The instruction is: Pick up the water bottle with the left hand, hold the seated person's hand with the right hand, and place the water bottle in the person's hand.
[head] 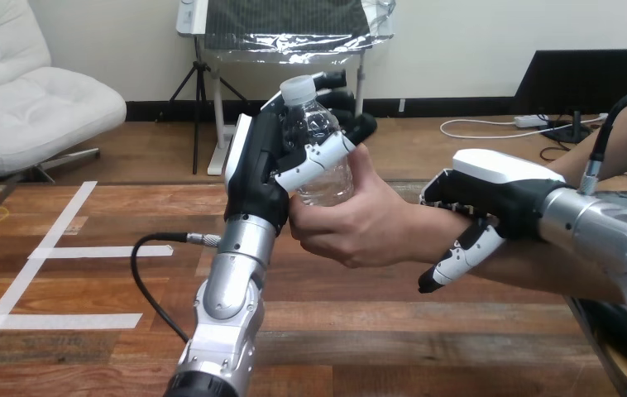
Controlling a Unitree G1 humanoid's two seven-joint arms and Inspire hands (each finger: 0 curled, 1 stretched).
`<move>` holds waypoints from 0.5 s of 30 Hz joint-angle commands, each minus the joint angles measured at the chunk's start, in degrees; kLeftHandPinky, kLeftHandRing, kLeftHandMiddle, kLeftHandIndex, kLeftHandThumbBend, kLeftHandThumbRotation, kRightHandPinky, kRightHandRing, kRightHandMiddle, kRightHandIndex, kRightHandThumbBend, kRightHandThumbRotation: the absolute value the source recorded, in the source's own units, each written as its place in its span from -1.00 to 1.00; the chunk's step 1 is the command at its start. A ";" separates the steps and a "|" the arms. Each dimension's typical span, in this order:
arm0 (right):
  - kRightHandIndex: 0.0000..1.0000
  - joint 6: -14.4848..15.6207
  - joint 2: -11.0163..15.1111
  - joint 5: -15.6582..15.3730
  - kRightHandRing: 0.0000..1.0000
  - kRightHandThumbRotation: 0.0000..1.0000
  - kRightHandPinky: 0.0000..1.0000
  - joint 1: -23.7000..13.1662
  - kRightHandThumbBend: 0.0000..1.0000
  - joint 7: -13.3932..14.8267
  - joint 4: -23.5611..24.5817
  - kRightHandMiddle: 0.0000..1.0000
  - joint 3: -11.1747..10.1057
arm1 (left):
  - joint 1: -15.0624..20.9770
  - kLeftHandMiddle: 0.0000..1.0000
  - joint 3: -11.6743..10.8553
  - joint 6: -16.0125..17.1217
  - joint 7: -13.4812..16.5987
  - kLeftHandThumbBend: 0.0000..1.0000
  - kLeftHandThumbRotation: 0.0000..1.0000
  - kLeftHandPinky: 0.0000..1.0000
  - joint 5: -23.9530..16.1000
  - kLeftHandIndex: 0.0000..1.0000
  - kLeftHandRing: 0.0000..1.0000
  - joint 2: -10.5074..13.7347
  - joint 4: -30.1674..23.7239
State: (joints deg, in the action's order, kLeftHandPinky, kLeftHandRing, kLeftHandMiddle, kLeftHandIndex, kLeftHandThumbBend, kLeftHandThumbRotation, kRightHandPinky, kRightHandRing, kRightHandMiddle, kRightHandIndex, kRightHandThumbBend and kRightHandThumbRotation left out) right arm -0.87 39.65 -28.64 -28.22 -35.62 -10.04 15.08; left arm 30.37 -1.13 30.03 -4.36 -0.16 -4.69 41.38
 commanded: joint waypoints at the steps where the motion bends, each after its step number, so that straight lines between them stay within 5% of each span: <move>1: 0.40 0.10 2.34 1.25 0.12 0.38 -0.07 0.82 0.95 -1.44 2.36 0.26 -1.93 | -1.50 0.47 0.86 -0.32 -0.65 0.41 0.53 0.32 -0.90 0.44 0.46 1.76 -6.74; 15: 0.62 4.05 3.63 7.05 0.35 0.41 0.13 5.13 1.00 -4.82 6.21 0.48 -5.37 | -7.46 0.53 0.16 -1.38 -0.05 0.43 0.67 0.68 -1.41 0.45 0.60 4.24 -17.24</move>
State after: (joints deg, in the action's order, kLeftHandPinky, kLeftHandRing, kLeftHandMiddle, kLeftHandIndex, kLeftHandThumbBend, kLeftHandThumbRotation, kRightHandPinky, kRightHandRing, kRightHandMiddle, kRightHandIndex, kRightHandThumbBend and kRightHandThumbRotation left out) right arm 1.19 42.63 -23.66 -24.92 -39.51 -5.52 12.00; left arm 23.85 -0.27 28.97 -4.76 -2.54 -1.65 30.50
